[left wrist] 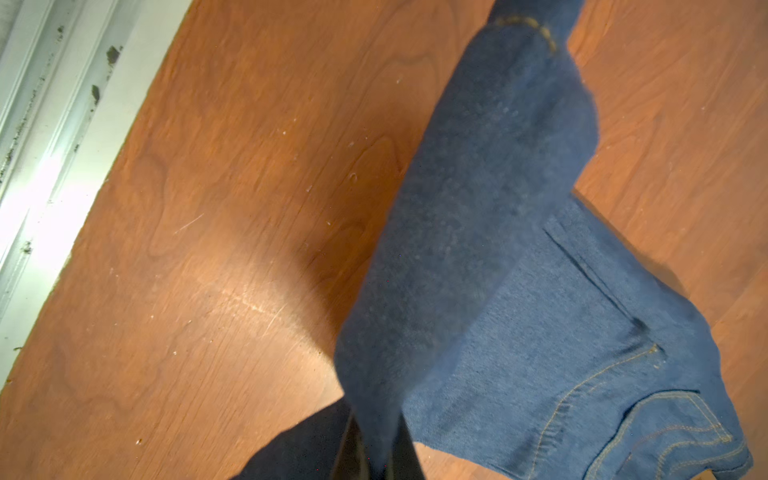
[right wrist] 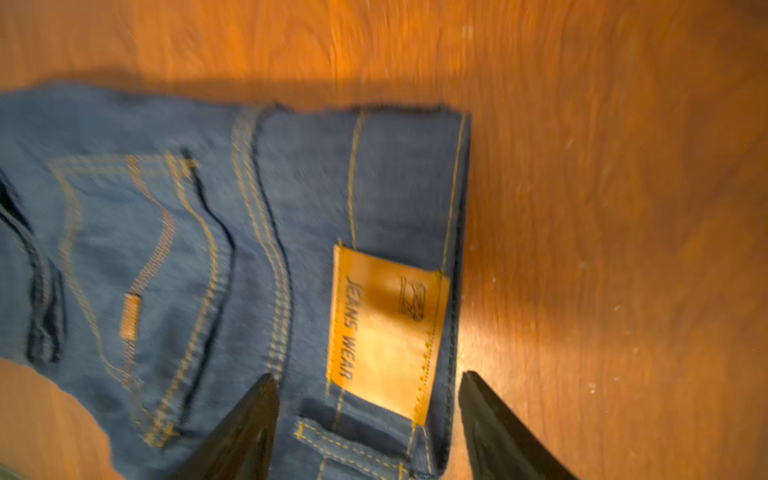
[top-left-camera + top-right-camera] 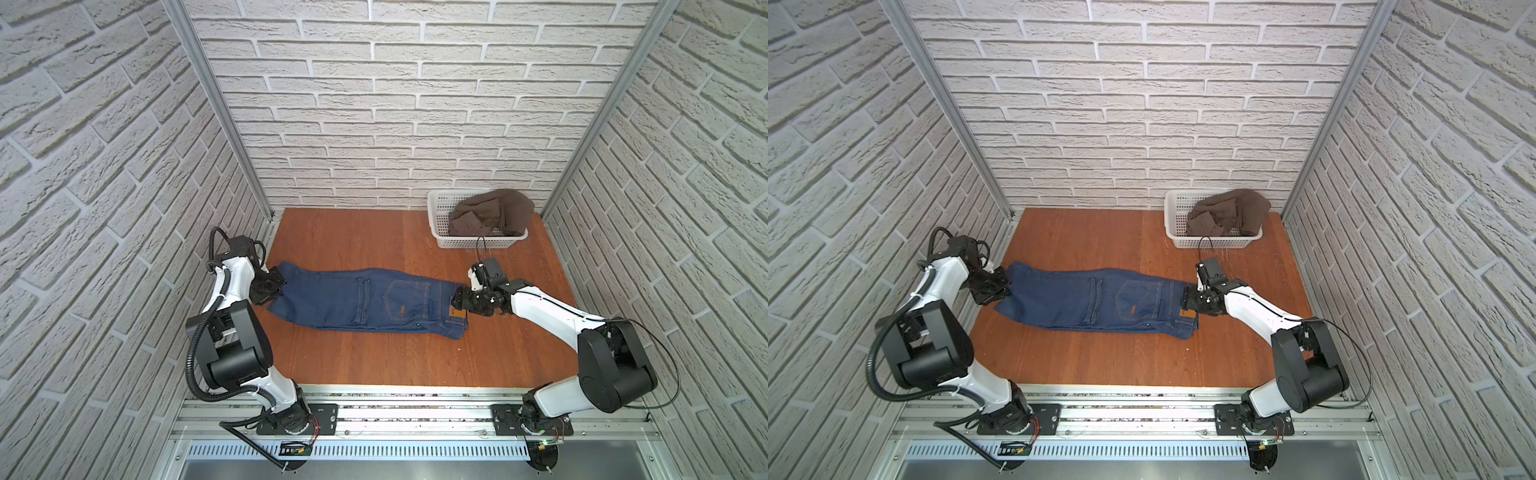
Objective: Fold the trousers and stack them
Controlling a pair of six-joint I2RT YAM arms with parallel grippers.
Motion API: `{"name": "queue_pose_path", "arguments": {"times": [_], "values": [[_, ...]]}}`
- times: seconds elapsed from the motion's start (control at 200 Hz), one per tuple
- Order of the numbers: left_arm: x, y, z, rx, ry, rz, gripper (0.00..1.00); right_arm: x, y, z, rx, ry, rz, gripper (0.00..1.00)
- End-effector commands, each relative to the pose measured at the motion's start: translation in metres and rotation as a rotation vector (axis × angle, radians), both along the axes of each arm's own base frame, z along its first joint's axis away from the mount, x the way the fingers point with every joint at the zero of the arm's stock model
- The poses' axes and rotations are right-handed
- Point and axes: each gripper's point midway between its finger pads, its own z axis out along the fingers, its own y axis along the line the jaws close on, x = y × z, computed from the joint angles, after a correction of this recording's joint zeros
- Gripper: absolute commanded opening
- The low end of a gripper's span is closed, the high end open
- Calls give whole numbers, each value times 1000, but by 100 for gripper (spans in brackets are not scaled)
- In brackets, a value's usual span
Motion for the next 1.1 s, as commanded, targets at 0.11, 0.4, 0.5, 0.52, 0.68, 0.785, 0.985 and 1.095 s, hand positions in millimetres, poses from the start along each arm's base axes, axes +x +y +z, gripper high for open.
{"name": "queue_pose_path", "arguments": {"times": [0.11,0.4,0.5,0.52,0.68,0.785,0.985,1.095], "values": [[-5,1,4,4,-4,-16,0,-22,8,-5,93,40,-24,68],[-2,0,5,-8,-22,-8,0,-60,0,-5,216,71,-245,73],[-2,0,5,-10,-24,-9,0,-56,5,-9,267,61,-272,71],[-1,0,5,-10,-24,-9,0,-55,7,-11,276,62,-275,71],[-3,0,7,-8,-25,-13,0,-45,20,-17,353,66,-277,63],[-4,0,8,-4,-25,-15,0,-41,25,-16,387,54,-271,55],[-4,1,8,-5,-28,-12,0,-38,32,-9,432,41,-257,23],[-4,1,9,-3,-27,-11,0,-34,30,10,404,1,-221,6]]}}
